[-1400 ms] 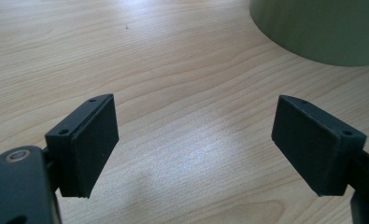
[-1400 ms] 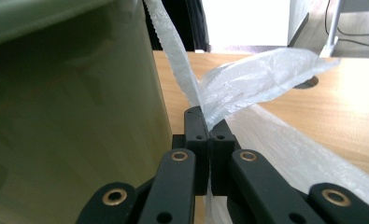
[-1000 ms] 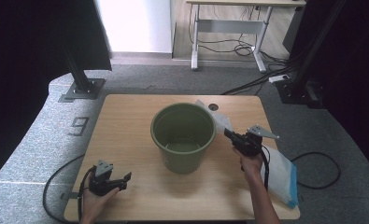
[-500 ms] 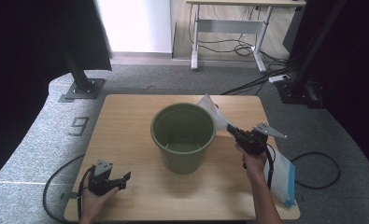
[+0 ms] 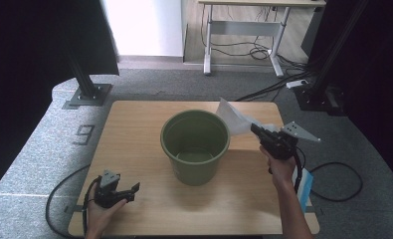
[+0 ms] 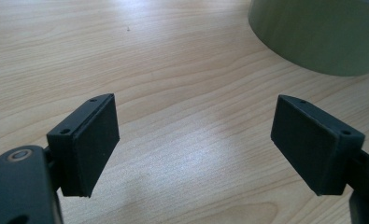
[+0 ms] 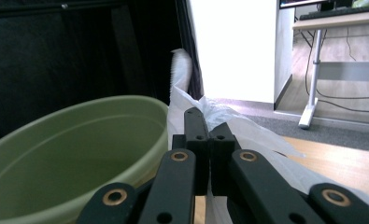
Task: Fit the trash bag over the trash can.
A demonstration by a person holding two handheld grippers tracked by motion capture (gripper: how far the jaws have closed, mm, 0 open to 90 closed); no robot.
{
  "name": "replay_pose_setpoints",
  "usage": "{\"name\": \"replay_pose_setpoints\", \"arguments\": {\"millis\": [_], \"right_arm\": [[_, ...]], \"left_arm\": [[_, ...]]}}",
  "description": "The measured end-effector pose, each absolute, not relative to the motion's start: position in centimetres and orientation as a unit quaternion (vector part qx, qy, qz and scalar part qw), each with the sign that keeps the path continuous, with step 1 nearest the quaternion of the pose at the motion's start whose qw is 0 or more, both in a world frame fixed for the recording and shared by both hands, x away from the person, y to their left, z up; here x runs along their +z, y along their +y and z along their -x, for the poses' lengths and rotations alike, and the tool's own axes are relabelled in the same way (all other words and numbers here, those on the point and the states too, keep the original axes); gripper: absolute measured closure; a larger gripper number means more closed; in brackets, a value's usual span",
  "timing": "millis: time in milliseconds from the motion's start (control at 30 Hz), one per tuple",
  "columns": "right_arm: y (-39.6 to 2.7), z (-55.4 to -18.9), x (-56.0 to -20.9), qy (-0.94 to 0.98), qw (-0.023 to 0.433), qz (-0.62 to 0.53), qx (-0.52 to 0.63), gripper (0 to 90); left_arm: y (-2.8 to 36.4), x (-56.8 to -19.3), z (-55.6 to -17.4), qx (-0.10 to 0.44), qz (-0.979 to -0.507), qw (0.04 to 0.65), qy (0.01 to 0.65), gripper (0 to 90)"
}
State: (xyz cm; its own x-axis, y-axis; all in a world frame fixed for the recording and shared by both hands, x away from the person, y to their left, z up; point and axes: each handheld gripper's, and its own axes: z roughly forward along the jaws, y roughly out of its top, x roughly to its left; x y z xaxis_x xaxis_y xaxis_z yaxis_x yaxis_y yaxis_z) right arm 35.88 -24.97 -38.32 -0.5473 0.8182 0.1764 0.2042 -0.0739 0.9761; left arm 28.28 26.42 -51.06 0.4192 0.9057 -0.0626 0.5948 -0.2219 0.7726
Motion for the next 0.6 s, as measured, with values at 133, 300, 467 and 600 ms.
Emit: {"name": "replay_pose_setpoints", "arguments": {"millis": [133, 300, 467, 600], "right_arm": [[-25.3, -35.5, -37.2, 0.631, 0.258, -0.399, 0.613, 88.5], [-25.6, -35.2, -35.8, 0.626, 0.269, -0.393, 0.617, 88.5], [-25.8, -34.8, -33.8, 0.620, 0.281, -0.383, 0.625, 88.5], [-25.7, -34.2, -32.7, 0.617, 0.288, -0.373, 0.630, 88.5]], "left_arm": [[26.4, -51.0, -28.3, 0.206, -0.754, 0.377, 0.498, 15.2], [26.3, -51.1, -28.3, 0.204, -0.754, 0.377, 0.497, 15.3], [26.4, -51.1, -28.3, 0.204, -0.754, 0.378, 0.497, 15.3], [26.4, -51.1, -28.3, 0.204, -0.753, 0.379, 0.497, 15.3]]}}
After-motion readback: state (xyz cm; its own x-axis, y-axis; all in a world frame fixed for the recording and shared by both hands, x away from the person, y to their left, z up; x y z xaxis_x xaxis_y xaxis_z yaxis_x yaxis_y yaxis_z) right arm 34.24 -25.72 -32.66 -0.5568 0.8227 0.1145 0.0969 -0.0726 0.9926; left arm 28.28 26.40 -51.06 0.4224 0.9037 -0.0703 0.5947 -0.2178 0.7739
